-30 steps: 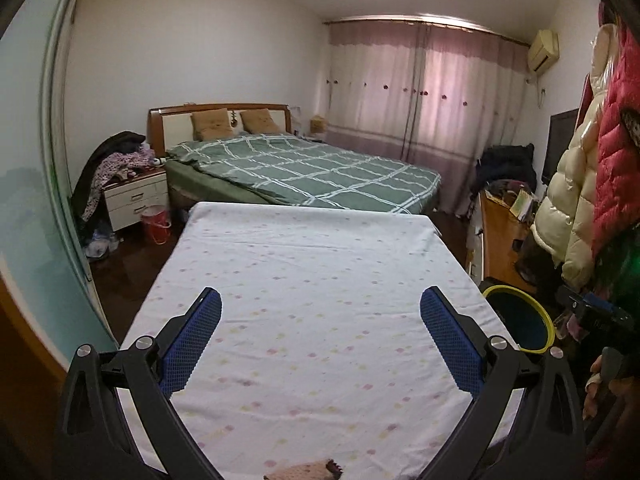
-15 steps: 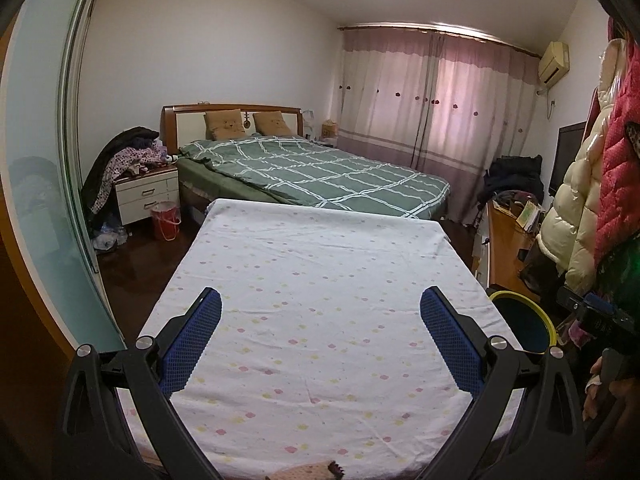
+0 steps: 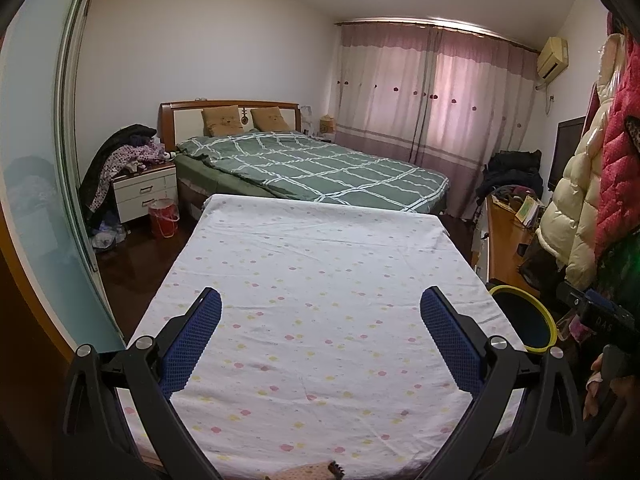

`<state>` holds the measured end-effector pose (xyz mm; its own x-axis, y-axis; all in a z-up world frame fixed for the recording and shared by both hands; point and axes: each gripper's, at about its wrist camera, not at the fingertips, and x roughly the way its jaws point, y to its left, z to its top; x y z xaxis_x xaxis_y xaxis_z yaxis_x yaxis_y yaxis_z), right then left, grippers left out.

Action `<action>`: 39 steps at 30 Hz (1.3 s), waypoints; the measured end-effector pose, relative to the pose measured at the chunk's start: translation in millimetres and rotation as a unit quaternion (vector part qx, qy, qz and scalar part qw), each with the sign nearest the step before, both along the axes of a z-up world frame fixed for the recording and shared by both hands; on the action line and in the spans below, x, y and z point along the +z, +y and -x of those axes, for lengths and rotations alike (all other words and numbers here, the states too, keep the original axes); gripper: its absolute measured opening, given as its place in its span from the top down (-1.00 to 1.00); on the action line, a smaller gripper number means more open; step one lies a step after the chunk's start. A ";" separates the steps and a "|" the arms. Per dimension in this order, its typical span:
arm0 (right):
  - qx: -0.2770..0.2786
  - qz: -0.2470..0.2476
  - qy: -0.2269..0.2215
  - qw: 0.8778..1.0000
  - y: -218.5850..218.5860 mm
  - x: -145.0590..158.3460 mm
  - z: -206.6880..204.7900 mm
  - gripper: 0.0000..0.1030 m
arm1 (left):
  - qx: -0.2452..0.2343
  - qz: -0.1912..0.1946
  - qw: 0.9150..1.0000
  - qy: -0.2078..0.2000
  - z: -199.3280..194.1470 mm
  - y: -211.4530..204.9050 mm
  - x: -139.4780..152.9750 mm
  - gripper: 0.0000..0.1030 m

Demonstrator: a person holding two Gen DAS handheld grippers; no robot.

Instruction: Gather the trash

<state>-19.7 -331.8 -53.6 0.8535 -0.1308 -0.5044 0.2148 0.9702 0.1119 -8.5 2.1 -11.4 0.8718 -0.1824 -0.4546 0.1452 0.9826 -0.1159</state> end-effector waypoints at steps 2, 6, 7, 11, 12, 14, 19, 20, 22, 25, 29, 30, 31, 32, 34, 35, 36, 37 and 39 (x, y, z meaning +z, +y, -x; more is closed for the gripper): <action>0.001 -0.001 0.003 1.000 -0.1 -1.4 -1.3 -0.85 | 0.001 0.001 1.000 0.002 -0.7 1.4 -0.7 -0.91; 0.001 -0.004 0.003 1.000 -0.4 -2.3 -1.8 -0.85 | 0.000 0.000 1.000 0.004 -2.4 0.0 -3.1 -0.90; 0.001 -0.004 0.003 1.000 -0.3 -2.3 -2.0 -0.85 | 0.000 -0.001 1.000 0.004 -2.7 -0.5 -3.2 -0.90; 0.002 -0.004 0.004 1.000 -0.8 -2.4 -2.2 -0.86 | -0.001 -0.002 1.000 0.004 -2.8 -2.5 -3.9 -0.90; 0.002 -0.005 0.005 1.000 -0.8 -2.7 -2.5 -0.86 | -0.001 -0.003 1.000 0.004 -2.4 -2.6 -3.7 -0.90; 0.001 -0.006 0.006 1.000 -0.7 -2.9 -2.6 -0.86 | -0.001 -0.003 1.000 0.004 -2.8 -2.8 -3.6 -0.91; 0.001 -0.006 0.005 1.000 -0.1 -3.2 -3.0 -0.86 | -0.003 -0.004 1.000 0.007 -3.0 -6.1 -5.3 -0.91; 0.001 -0.006 0.005 1.000 -0.3 -3.3 -2.9 -0.86 | -0.003 -0.004 1.000 0.007 -2.9 -5.5 -5.6 -0.90; 0.000 -0.007 0.005 1.000 0.0 -3.5 -3.1 -0.86 | -0.003 -0.004 1.000 0.008 -3.1 -6.0 -6.3 -0.91; 0.000 -0.007 0.005 1.000 0.3 -3.5 -2.7 -0.86 | -0.003 -0.004 1.000 0.010 -4.5 -6.4 -7.2 -0.90; 0.000 -0.006 0.006 1.000 0.3 -3.5 -2.9 -0.86 | -0.002 -0.003 1.000 0.011 -5.6 -6.1 -7.6 -0.91; 0.000 -0.005 0.006 1.000 1.1 -3.7 -3.1 -0.86 | -0.002 -0.003 1.000 0.011 -5.9 -6.5 -8.0 -0.91; 0.001 -0.005 0.006 1.000 1.8 -3.6 -3.3 -0.86 | -0.002 -0.002 1.000 0.011 -6.5 -5.6 -7.4 -0.91; 0.002 -0.006 0.007 1.000 1.9 -3.8 -3.7 -0.86 | -0.003 -0.002 1.000 0.011 -6.6 -5.7 -7.1 -0.91; 0.002 -0.005 0.007 1.000 3.0 -3.9 -4.2 -0.86 | -0.004 -0.004 1.000 0.012 -6.8 -5.7 -7.4 -0.91; 0.002 -0.006 0.007 1.000 2.7 -3.9 -4.1 -0.86 | -0.003 -0.006 1.000 0.012 -6.9 -6.3 -7.8 -0.91; 0.002 -0.006 0.006 1.000 2.8 -4.0 -4.3 -0.86 | -0.002 -0.005 1.000 0.012 -7.1 -6.7 -7.8 -0.91; 0.002 -0.006 0.006 1.000 2.9 -4.0 -4.3 -0.86 | -0.002 -0.005 1.000 0.011 -7.1 -7.2 -7.5 -0.91; 0.003 -0.006 0.007 1.000 3.4 -4.0 -4.5 -0.86 | -0.002 -0.006 1.000 0.010 -6.8 -9.0 -7.3 -0.90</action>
